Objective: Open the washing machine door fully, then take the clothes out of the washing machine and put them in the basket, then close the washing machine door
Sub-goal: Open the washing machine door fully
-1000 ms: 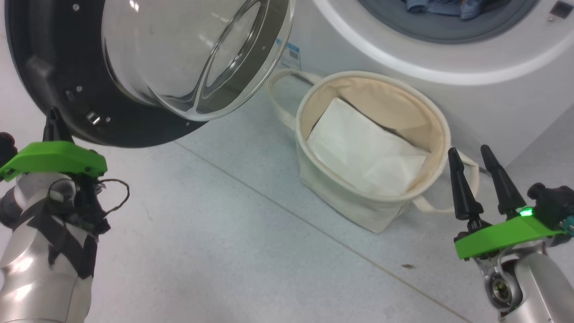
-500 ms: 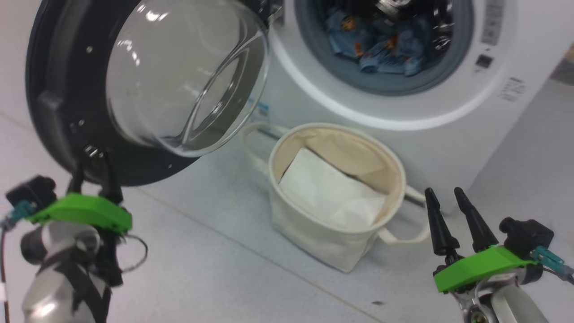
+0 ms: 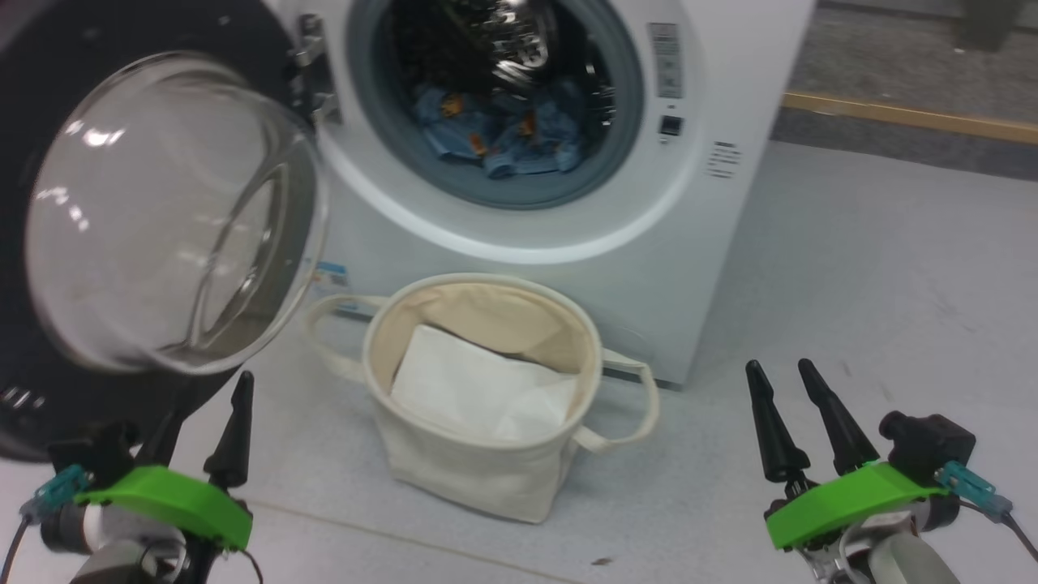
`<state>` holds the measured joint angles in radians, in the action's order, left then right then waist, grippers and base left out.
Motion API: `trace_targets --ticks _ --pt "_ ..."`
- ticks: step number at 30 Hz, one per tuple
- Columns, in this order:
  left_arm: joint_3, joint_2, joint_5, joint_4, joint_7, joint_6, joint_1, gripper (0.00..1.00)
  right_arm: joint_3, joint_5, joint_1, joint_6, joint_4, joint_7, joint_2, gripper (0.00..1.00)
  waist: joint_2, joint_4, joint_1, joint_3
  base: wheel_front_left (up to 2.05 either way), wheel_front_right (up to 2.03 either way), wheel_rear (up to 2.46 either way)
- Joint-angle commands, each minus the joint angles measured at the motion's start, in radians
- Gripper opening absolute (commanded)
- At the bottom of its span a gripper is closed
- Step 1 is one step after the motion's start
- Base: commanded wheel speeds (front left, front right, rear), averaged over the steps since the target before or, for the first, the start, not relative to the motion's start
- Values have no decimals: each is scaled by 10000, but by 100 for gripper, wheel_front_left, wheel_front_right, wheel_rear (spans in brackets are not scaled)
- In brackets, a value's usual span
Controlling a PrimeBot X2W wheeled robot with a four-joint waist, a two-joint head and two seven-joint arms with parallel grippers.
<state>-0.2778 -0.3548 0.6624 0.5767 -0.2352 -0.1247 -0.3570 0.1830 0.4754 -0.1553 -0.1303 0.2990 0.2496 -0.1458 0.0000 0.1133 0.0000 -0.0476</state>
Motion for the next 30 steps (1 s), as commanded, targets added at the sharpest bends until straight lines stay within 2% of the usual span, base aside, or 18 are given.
trace_targets --ticks 1,15,23,30 --pt "354 -511 61 -548 -105 -56 -257 100 242 -99 -244 -4 -281 121 -1 100 0 -599 0 -80 0 0 0" --pt "588 -1101 786 -1811 310 14 842 100 749 45 -658 -4 -110 121 -80 100 0 -1948 0 -120 0 0 0" --pt "680 -1320 804 -2290 476 377 1152 100 606 123 -702 -4 -127 122 -129 100 0 -2080 0 -170 0 0 0" --pt "440 -1371 595 -2529 548 458 1240 100 538 118 -612 -4 -104 122 -151 100 0 -2110 0 -212 0 0 0"
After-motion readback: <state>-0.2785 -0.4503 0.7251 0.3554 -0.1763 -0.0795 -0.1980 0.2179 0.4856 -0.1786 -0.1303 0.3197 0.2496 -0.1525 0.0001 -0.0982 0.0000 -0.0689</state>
